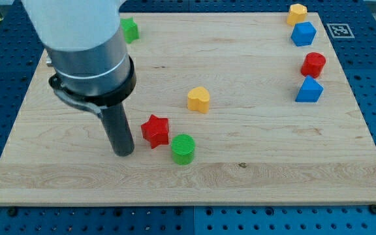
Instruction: Move the red star to the bottom left side of the blue triangle
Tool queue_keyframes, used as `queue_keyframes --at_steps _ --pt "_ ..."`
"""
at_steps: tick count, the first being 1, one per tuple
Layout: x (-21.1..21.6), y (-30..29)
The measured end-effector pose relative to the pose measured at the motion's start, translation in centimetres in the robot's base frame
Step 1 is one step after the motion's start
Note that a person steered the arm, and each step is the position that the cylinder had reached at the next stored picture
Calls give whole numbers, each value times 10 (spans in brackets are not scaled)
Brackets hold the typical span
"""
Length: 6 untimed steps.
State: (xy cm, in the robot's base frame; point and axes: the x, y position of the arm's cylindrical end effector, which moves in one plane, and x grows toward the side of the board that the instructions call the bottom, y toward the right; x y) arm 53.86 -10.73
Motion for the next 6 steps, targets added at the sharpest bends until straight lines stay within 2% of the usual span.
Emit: queue_keyframes --at_steps 2,6 --pt "-24 1" --pt "-12 71"
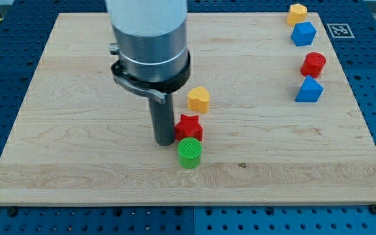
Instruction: Move the red star to the bottom left side of the blue triangle
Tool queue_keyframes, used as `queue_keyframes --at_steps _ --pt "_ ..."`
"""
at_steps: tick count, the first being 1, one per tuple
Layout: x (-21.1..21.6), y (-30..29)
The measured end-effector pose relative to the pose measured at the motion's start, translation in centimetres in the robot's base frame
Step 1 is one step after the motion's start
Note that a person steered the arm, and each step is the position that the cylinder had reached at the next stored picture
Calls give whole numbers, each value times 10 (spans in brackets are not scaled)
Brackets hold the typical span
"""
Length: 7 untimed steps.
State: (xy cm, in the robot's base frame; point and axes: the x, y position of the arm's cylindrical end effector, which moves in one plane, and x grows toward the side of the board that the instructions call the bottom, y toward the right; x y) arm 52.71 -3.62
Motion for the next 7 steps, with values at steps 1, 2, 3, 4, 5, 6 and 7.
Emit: queue_keyframes --at_steps 1,2,3,4,5,6,7 --pt "0 20" --pt "0 40" --pt "0 60" --pt "0 81" --pt "-4 94" --pt "-15 98" --pt "-29 88"
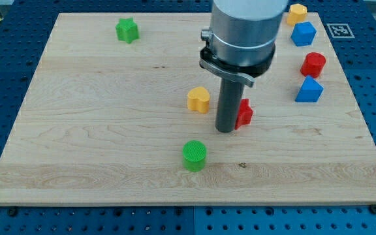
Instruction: Move the red star to the bottom left side of the blue triangle
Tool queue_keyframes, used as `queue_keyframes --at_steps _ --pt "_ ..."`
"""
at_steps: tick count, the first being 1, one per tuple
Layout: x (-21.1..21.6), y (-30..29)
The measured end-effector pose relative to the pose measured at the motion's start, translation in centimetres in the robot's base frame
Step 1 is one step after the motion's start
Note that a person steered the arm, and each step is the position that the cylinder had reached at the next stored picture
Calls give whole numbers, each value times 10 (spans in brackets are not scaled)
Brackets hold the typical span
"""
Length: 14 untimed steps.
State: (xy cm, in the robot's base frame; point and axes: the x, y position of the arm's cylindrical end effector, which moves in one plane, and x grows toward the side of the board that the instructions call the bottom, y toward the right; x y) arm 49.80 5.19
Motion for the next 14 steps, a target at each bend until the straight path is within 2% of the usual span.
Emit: queue_keyframes --at_steps 2,6,8,11,14 --pt "-19 -1" --pt "-24 93" --pt "-48 93" --pt "-111 106" --pt "-111 130"
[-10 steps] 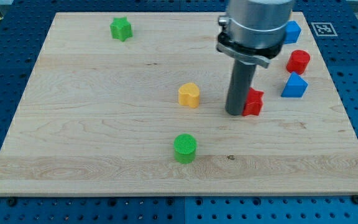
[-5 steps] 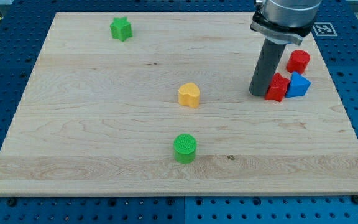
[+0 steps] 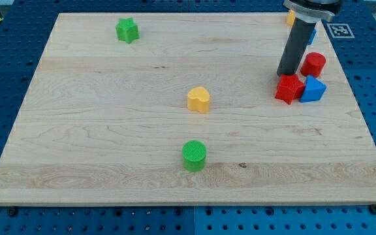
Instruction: Move the red star to the bottom left side of the blue triangle
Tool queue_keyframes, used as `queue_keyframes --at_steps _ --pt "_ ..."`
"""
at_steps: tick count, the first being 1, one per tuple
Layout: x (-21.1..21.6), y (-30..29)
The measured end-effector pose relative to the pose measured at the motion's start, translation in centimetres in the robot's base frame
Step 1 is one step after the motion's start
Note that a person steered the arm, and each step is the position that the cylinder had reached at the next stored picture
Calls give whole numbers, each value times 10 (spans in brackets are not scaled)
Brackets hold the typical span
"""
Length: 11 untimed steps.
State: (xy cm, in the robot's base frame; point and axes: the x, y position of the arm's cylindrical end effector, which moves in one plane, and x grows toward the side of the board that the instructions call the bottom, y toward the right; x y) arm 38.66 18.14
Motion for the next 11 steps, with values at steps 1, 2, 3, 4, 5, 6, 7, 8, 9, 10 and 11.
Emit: queue_keyframes --at_steps 1,2,3,4,5,6,7,8,9,10,11 --pt "4 0" --pt "4 -6" --pt "5 -9" --pt "6 -10" --pt "13 -10" --pt "33 -8" --pt "50 -8" --pt "56 -9" --pt "56 -23" --pt "56 -46" --pt "56 -70"
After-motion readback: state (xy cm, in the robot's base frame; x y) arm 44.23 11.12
